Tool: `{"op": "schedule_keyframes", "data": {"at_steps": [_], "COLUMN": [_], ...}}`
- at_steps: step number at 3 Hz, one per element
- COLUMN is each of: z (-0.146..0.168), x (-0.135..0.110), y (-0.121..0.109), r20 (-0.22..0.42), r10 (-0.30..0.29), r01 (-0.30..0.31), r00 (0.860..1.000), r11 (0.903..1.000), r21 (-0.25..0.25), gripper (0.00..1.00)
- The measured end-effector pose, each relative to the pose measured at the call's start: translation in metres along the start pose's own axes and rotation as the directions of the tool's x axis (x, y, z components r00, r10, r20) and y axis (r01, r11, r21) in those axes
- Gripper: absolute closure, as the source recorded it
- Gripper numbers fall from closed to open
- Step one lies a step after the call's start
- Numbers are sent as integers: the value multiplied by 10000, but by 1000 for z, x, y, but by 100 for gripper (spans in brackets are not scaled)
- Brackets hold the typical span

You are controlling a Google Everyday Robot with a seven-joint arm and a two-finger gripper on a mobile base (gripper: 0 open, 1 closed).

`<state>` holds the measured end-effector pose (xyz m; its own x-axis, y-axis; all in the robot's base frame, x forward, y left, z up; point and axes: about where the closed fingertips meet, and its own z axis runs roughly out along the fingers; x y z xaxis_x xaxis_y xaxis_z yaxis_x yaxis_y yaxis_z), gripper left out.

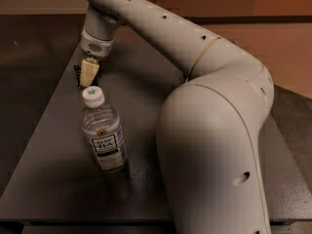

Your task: Pick rxbar chocolate

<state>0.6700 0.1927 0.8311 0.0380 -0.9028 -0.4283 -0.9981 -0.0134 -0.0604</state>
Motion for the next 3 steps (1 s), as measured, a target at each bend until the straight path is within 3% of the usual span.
{"op": "schedule_keyframes", "data": {"at_steps": [1,2,3], "z": [-8,-24,-44], "x": [-2,-8,-16], "y": [5,11,16], "r20": [161,434,669], "r10": [-77,-157,-226], "r01": [78,157,222], "r00": [9998,9989,9975], "r11": [10000,9999,9997], "r21": [-23,9,65], "gripper": [90,100,100]}}
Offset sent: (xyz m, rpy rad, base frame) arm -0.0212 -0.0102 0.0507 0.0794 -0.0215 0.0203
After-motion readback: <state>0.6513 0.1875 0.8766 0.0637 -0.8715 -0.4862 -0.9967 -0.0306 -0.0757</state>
